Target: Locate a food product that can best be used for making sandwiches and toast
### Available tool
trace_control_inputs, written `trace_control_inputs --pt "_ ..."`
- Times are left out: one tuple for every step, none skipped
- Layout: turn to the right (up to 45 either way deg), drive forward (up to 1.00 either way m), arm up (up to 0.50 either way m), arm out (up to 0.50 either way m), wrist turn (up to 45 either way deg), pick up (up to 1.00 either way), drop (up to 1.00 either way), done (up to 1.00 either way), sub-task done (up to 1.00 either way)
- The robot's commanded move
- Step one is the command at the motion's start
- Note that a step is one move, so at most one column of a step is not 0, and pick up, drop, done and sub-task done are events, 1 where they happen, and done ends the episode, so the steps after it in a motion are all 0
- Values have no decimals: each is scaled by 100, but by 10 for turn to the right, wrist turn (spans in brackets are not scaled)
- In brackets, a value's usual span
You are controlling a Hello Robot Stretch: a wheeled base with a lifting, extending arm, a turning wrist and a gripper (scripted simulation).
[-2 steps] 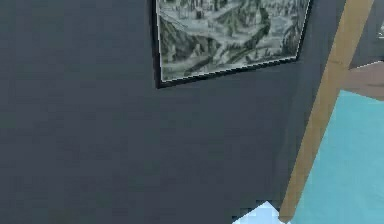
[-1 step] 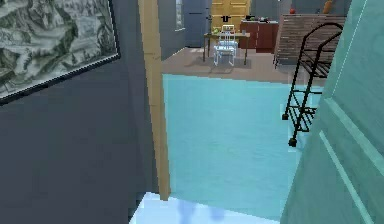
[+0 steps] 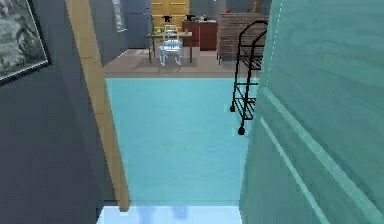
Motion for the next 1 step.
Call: trace_control_inputs --pt "0 100 0 0 0 0 0 0 0"
